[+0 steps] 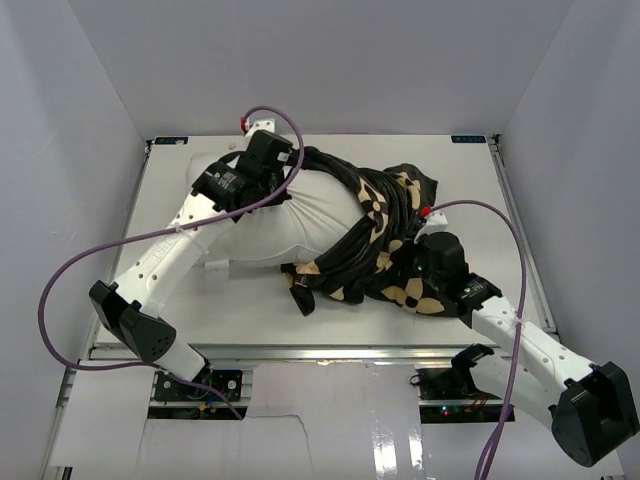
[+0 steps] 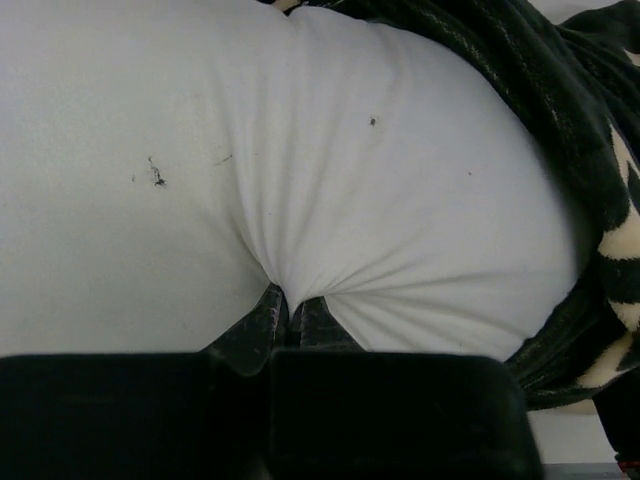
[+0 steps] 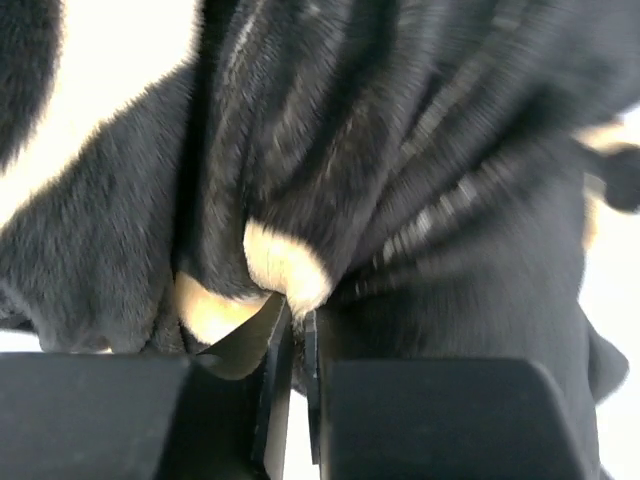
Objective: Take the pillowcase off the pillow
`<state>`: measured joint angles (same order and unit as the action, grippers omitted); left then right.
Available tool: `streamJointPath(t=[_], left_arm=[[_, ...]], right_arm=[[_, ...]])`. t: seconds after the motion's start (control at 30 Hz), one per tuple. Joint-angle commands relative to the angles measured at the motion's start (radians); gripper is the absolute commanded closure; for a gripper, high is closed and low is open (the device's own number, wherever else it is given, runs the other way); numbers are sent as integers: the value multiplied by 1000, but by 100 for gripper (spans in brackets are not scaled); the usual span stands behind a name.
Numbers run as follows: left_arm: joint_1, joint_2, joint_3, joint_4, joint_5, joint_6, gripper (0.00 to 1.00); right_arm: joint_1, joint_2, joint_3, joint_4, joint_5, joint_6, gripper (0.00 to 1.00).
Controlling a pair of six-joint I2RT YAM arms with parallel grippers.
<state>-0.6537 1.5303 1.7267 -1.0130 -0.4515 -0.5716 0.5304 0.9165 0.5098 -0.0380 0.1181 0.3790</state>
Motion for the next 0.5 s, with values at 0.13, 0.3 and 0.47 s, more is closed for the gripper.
streamJointPath(t=[0.13,0.3,0.47], left_arm=[[170,23,330,-88,-4,96,100],[261,39,441,-148,19,138,100],[289,7,433,-145,57,174,100]], right_arm=[[-168,-47,58,-80,288,-23,92],[-383,-28,70,-92,258,-63,92],[-565,47,90,-91,177,-94,92]])
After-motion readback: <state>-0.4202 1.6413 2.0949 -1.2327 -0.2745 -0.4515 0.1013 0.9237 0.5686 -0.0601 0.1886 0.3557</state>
